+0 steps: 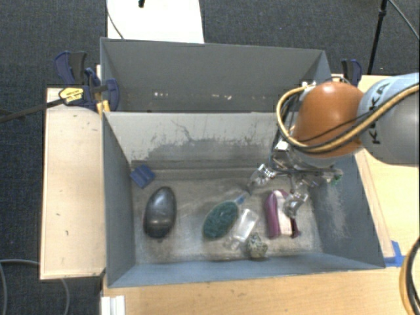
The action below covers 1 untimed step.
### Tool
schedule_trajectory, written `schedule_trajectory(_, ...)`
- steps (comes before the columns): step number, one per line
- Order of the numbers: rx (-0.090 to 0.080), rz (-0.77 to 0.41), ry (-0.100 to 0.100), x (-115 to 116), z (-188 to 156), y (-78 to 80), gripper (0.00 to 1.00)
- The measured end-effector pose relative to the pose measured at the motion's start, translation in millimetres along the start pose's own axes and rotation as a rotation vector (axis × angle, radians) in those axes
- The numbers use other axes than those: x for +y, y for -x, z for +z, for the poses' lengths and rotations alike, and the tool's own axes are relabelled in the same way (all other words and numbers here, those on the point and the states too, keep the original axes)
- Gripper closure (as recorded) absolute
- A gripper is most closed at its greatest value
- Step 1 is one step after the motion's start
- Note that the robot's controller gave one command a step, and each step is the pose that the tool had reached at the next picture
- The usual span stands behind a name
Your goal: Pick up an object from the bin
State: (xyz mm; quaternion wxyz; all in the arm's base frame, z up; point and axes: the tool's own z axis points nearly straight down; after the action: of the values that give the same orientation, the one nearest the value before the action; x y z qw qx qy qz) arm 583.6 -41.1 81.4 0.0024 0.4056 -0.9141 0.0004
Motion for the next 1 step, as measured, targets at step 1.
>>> schedule_trajectory(1,0.014,0.003,-0.003,-3.9,-1.1,-5.9,1.00)
